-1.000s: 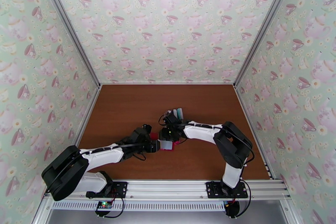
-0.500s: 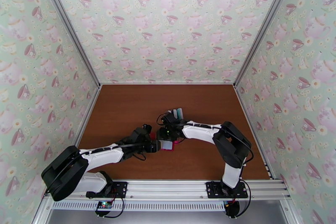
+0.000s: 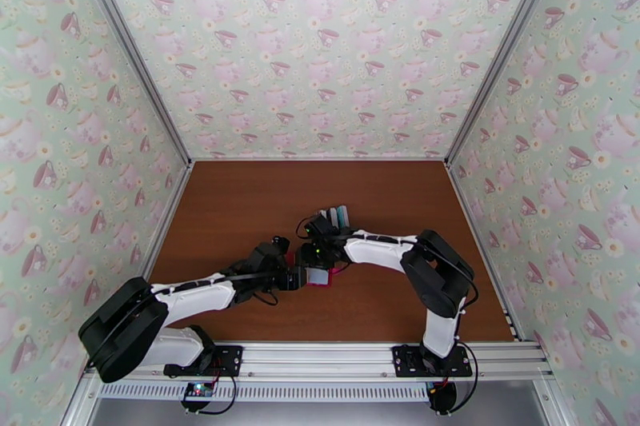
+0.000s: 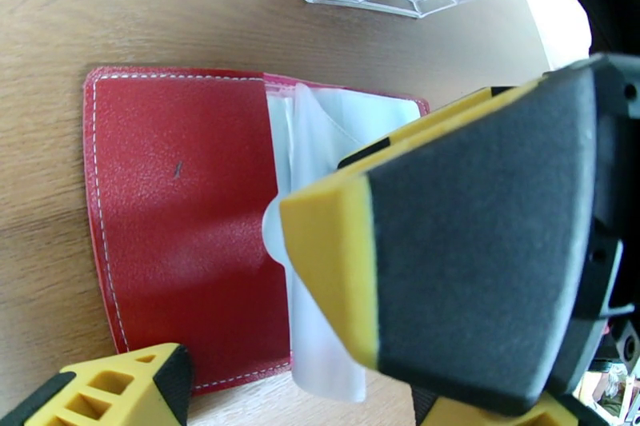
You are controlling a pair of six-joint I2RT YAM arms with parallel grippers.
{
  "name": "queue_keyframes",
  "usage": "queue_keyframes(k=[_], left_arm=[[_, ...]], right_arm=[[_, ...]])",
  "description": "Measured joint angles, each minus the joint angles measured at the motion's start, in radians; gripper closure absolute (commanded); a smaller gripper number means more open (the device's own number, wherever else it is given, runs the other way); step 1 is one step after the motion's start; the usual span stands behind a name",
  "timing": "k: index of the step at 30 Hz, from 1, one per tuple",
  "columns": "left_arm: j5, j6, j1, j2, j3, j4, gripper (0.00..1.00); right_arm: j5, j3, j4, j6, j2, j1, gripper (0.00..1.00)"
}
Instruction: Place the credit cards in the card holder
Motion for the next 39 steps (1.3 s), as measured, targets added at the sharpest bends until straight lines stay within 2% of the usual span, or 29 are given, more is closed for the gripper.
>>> queue_keyframes(k=[11, 28, 39], left_arm=[[-0.038, 0.018, -0.021, 0.012, 0.031, -0.051, 0.25], [-0.099, 0.029, -0.041, 0.034, 0.069, -0.122, 0.38], [-0.11, 0.029, -0.042, 0.035, 0.097, -0.183, 0.39]], right_arm=[[-0.021, 0.035, 0.0, 0.0, 0.023, 0.004, 0.49], [-0.02, 0.063, -0.019, -0.001, 0.019, 0.004, 0.49], [0.01, 0.074, -0.104, -0.013, -0.062, 0.003, 0.48]])
